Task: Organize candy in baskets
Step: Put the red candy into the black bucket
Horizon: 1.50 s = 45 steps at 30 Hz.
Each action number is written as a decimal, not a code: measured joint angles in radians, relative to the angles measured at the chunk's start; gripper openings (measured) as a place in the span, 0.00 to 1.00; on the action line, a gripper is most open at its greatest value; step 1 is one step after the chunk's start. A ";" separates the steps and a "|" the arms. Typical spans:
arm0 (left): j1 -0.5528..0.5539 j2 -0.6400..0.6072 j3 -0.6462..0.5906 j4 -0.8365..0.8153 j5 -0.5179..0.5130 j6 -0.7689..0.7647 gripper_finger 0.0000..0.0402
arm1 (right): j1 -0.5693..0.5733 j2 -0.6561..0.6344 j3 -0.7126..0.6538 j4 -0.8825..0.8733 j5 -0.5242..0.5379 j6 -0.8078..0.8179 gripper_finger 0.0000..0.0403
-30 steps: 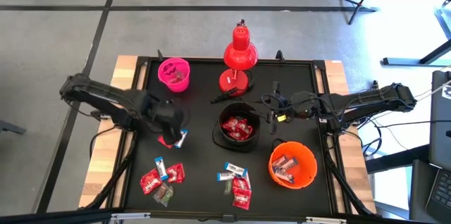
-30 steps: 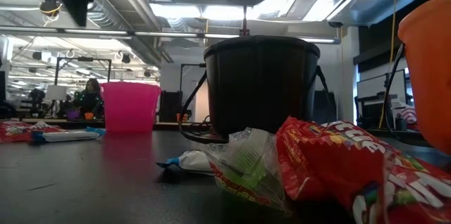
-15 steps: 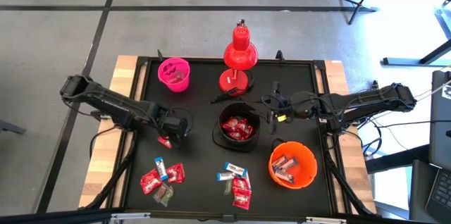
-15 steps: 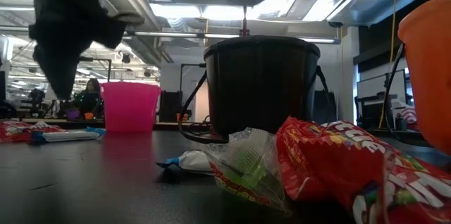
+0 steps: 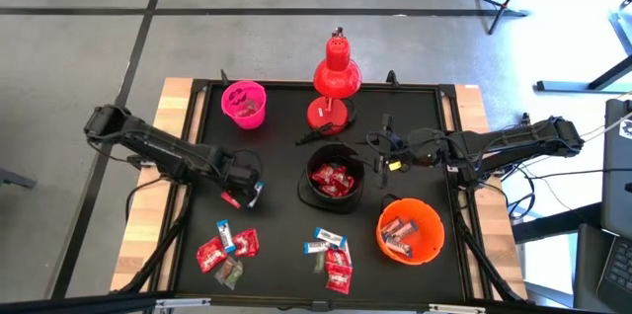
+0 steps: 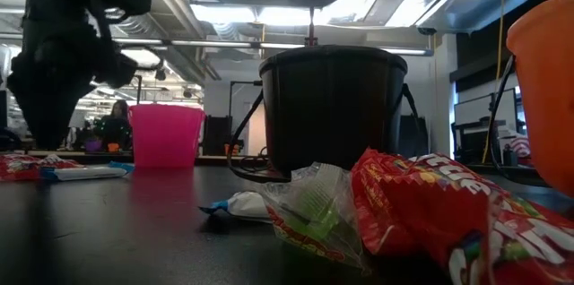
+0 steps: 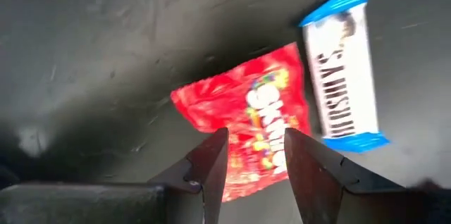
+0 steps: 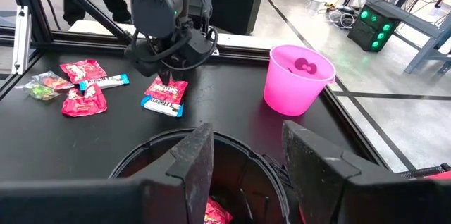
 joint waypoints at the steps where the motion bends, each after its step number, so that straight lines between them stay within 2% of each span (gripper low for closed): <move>1: 0.000 0.000 -0.008 0.000 0.002 -0.006 0.33 | 0.000 0.000 0.000 0.000 0.000 0.000 0.42; 15: -0.005 0.000 -0.086 0.172 0.009 0.010 0.30 | 0.000 0.000 0.000 0.000 0.000 0.000 0.42; 19: -0.015 0.000 -0.086 0.164 -0.029 0.016 0.19 | 0.000 0.000 0.000 0.000 0.000 0.000 0.42; 22: -0.024 -0.001 -0.086 0.163 -0.055 0.040 0.06 | 0.000 0.000 0.000 0.000 0.000 0.000 0.42; 25: -0.048 -0.001 -0.077 0.164 -0.125 0.056 0.01 | 0.000 0.000 0.000 0.000 0.000 0.000 0.42; 30: -0.078 0.000 0.035 0.062 -0.223 0.092 0.00 | 0.000 0.000 0.000 0.000 0.000 0.000 0.42; 36: -0.101 0.000 0.253 -0.156 -0.362 0.126 0.00 | 0.000 0.000 0.000 0.000 0.000 0.000 0.42; 38: -0.112 0.000 0.328 -0.173 -0.413 0.159 0.00 | 0.000 0.000 0.000 0.000 0.000 0.000 0.42; 41: -0.132 0.000 0.424 -0.121 -0.506 0.250 0.00 | 0.000 0.000 0.000 0.000 0.000 0.000 0.42; 45: -0.146 0.000 0.484 0.200 -0.570 0.568 0.00 | 0.000 0.000 0.000 0.000 0.000 0.000 0.42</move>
